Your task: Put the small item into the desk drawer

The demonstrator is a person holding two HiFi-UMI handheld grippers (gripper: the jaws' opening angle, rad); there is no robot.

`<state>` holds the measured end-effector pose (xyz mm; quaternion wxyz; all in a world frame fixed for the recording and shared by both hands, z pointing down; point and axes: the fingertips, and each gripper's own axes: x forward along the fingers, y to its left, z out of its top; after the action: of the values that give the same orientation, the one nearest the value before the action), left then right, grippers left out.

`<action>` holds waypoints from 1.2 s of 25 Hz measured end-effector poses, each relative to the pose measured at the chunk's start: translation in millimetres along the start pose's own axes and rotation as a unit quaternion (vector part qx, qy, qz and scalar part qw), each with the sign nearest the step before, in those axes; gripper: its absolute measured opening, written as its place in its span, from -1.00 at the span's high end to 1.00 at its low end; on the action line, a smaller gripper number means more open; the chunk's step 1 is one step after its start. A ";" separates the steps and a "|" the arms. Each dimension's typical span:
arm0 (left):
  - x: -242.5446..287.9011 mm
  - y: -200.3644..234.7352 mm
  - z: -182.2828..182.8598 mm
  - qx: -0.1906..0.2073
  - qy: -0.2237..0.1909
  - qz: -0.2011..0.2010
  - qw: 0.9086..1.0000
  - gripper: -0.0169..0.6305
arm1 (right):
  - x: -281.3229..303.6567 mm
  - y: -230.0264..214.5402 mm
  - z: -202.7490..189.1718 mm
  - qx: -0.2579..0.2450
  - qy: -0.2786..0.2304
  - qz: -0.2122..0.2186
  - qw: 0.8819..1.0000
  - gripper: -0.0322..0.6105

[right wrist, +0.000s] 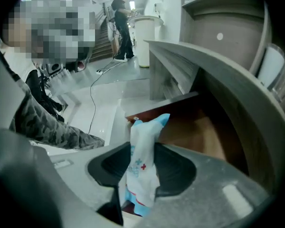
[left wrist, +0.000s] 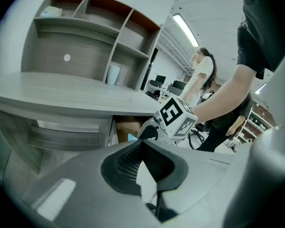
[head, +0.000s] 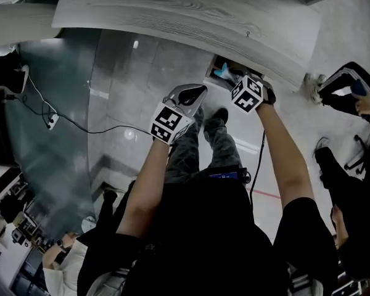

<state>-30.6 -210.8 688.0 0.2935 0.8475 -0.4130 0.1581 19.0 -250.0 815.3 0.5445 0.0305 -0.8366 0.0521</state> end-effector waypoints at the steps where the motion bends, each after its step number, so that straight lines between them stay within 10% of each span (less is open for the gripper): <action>1: -1.8 1.9 0.2 -0.002 0.000 0.002 1.000 0.94 | 1.2 -0.5 -0.2 -0.004 0.006 0.001 1.000 0.41; 30: -17.0 10.5 -15.3 -0.020 -0.003 0.012 1.000 0.94 | 27.6 3.4 -15.9 -0.012 0.050 0.011 0.999 0.31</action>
<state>-49.6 -196.0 695.0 0.3069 0.8369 -0.4271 0.1512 21.8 -244.5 846.7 0.5852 0.0122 -0.8093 0.0493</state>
